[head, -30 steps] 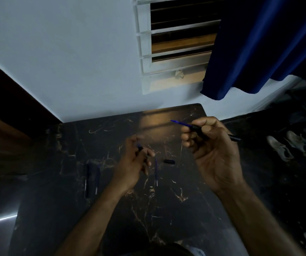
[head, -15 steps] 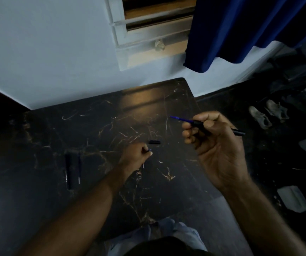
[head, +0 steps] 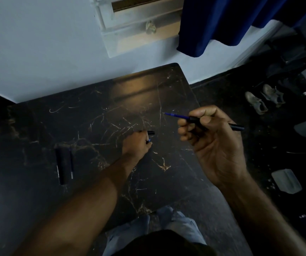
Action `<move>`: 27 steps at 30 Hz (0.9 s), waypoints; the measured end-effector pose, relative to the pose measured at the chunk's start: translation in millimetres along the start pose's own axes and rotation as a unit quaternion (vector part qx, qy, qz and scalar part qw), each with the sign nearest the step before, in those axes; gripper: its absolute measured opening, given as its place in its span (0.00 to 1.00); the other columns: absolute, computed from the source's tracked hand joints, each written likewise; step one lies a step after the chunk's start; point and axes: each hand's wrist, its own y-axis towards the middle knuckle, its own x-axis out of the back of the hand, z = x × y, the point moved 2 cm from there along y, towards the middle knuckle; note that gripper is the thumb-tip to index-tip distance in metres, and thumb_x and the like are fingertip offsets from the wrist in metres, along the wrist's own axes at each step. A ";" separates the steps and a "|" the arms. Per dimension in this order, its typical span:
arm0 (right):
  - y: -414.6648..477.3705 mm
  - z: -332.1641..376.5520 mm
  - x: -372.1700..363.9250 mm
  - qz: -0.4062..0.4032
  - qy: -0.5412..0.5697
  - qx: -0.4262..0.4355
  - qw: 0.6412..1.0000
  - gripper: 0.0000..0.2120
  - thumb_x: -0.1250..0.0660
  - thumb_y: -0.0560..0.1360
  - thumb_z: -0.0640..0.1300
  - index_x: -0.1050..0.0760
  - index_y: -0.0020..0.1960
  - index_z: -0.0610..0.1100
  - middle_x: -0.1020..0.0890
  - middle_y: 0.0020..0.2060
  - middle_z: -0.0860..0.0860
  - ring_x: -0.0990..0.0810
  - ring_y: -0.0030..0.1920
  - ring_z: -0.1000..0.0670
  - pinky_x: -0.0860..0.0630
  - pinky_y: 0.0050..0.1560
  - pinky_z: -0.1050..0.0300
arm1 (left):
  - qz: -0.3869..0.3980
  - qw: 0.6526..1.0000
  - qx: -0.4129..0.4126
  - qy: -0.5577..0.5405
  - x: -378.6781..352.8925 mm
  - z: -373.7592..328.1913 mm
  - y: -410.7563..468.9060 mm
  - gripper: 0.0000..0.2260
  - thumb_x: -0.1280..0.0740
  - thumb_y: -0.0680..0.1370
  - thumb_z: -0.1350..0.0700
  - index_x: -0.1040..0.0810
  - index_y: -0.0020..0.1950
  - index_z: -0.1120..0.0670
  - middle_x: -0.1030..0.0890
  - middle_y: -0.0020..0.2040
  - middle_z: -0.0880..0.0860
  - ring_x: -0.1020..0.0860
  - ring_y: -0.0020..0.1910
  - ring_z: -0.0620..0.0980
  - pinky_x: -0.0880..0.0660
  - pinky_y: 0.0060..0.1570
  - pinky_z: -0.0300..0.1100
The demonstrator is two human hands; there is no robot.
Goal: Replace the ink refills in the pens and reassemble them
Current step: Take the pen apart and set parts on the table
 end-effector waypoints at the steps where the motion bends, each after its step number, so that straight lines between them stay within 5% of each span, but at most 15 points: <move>1: -0.2 -0.1 0.4 0.001 -0.001 -0.001 1.000 0.08 0.41 0.77 0.35 0.23 0.49 0.35 0.14 0.42 0.38 0.14 0.40 0.45 0.18 0.41 0.54 | 0.001 1.000 0.005 -0.003 -1.6 0.6 -0.1 0.09 0.26 0.79 0.45 0.21 0.52 0.47 0.16 0.51 0.49 0.17 0.49 0.50 0.20 0.46 0.47; 6: -0.5 -0.3 2.4 0.006 -0.007 -0.005 1.000 0.08 0.41 0.77 0.35 0.24 0.50 0.35 0.14 0.42 0.39 0.14 0.41 0.45 0.18 0.41 0.54 | 0.007 1.000 0.015 -0.008 -4.0 3.1 -3.7 0.11 0.26 0.79 0.43 0.21 0.56 0.47 0.17 0.54 0.50 0.17 0.51 0.50 0.17 0.52 0.52; 18: -1.5 -1.1 3.0 0.016 -0.006 -0.009 1.000 0.08 0.41 0.78 0.35 0.24 0.50 0.35 0.14 0.43 0.39 0.14 0.41 0.45 0.18 0.41 0.55 | -0.003 1.000 0.020 -0.005 -3.0 -6.7 -5.9 0.09 0.27 0.80 0.45 0.20 0.55 0.47 0.16 0.54 0.49 0.17 0.50 0.48 0.25 0.42 0.43; 22: -1.8 -1.2 5.7 0.014 -0.003 -0.009 1.000 0.08 0.41 0.78 0.35 0.23 0.50 0.36 0.14 0.43 0.38 0.14 0.41 0.45 0.18 0.41 0.55 | -0.018 0.997 0.059 -0.048 1.4 -0.8 -2.8 0.07 0.27 0.80 0.46 0.18 0.54 0.47 0.15 0.52 0.49 0.15 0.51 0.50 0.17 0.52 0.49; 27: -1.0 -3.4 7.5 0.009 -0.002 -0.011 1.000 0.09 0.42 0.78 0.35 0.23 0.50 0.36 0.14 0.43 0.38 0.14 0.41 0.45 0.18 0.42 0.55 | -0.052 0.991 0.089 -0.083 7.6 11.0 -1.7 0.07 0.26 0.79 0.47 0.18 0.54 0.48 0.14 0.48 0.48 0.15 0.47 0.49 0.15 0.49 0.50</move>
